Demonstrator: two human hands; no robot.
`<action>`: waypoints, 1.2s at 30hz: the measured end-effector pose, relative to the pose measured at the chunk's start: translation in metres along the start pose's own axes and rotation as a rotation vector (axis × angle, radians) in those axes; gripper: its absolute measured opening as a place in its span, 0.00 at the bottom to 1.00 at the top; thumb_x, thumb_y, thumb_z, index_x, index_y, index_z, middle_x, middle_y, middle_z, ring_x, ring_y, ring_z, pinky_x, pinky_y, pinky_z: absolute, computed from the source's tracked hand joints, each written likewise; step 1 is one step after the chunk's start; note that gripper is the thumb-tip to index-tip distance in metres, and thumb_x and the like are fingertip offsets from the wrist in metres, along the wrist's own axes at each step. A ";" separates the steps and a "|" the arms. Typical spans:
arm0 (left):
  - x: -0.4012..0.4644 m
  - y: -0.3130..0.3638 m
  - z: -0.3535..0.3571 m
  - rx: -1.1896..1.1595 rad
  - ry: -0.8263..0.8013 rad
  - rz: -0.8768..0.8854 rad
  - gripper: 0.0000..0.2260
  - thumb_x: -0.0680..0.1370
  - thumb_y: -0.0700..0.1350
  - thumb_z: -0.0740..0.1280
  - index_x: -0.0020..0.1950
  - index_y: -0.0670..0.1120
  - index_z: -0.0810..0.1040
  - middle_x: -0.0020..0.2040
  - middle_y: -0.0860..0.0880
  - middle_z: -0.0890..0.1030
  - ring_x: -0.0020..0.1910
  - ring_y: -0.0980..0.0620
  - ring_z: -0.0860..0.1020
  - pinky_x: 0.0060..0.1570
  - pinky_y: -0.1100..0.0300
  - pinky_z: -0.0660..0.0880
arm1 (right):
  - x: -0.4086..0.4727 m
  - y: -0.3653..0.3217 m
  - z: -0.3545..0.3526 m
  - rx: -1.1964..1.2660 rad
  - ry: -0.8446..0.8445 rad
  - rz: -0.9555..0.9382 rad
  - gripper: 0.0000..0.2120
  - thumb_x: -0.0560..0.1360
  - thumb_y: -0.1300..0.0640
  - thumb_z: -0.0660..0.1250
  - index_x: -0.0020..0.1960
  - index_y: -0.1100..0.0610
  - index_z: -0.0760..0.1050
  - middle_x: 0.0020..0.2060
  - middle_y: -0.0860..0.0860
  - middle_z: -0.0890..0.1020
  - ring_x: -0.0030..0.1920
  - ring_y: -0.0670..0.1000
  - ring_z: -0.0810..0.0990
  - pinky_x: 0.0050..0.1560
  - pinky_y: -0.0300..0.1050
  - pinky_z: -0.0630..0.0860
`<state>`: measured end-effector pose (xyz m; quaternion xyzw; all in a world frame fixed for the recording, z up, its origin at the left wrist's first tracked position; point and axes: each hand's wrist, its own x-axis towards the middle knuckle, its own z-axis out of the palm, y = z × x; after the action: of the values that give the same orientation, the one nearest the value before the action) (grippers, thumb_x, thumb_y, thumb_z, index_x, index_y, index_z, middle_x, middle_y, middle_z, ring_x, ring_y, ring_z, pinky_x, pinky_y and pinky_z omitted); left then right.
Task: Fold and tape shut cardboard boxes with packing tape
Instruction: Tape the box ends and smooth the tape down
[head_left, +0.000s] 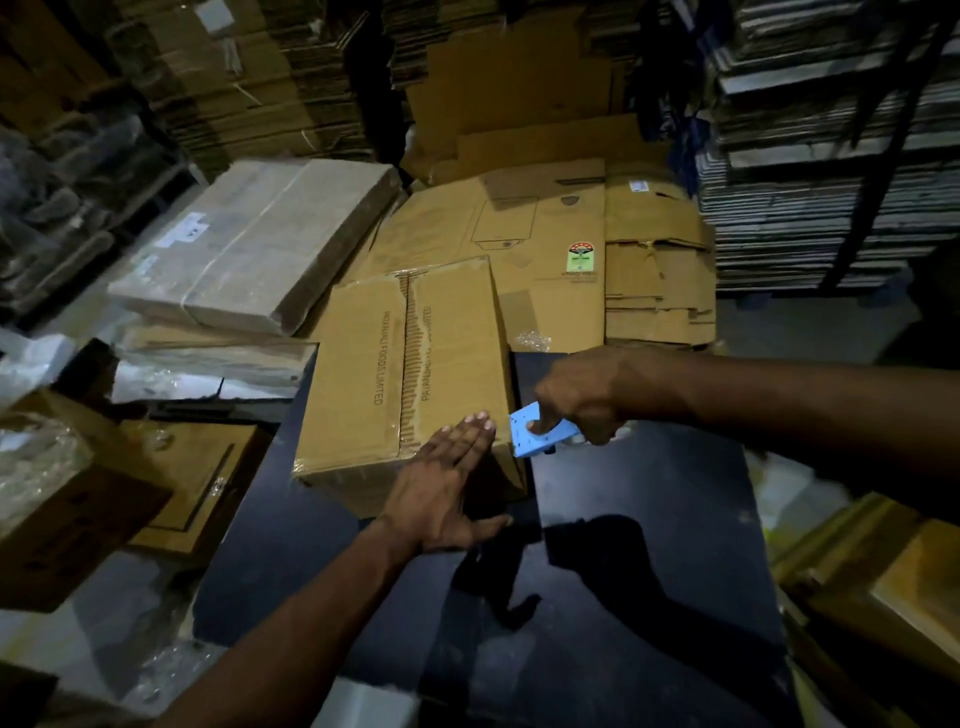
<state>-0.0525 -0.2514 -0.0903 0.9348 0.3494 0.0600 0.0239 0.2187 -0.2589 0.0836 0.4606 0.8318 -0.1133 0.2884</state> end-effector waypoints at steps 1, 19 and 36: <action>0.000 0.000 -0.001 0.000 -0.006 -0.002 0.56 0.75 0.76 0.68 0.90 0.47 0.50 0.90 0.50 0.52 0.89 0.53 0.50 0.86 0.47 0.56 | -0.003 0.005 0.003 0.027 -0.016 0.029 0.29 0.72 0.62 0.75 0.72 0.53 0.77 0.42 0.48 0.80 0.38 0.48 0.77 0.32 0.47 0.76; 0.007 0.004 -0.011 -0.036 0.010 -0.011 0.53 0.74 0.77 0.69 0.89 0.46 0.60 0.88 0.49 0.60 0.87 0.51 0.59 0.85 0.45 0.61 | 0.039 0.019 0.096 0.245 0.087 0.152 0.31 0.74 0.55 0.77 0.74 0.40 0.76 0.60 0.49 0.81 0.50 0.53 0.78 0.39 0.46 0.74; 0.009 0.014 -0.030 0.052 -0.102 -0.067 0.51 0.73 0.79 0.67 0.89 0.56 0.57 0.89 0.57 0.56 0.86 0.56 0.59 0.80 0.55 0.65 | 0.079 -0.021 0.076 0.267 -0.014 0.287 0.09 0.76 0.60 0.77 0.56 0.56 0.85 0.47 0.49 0.87 0.38 0.51 0.81 0.40 0.45 0.78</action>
<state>-0.0401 -0.2557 -0.0589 0.9246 0.3803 0.0024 0.0194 0.1975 -0.2501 -0.0254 0.6078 0.7332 -0.1833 0.2436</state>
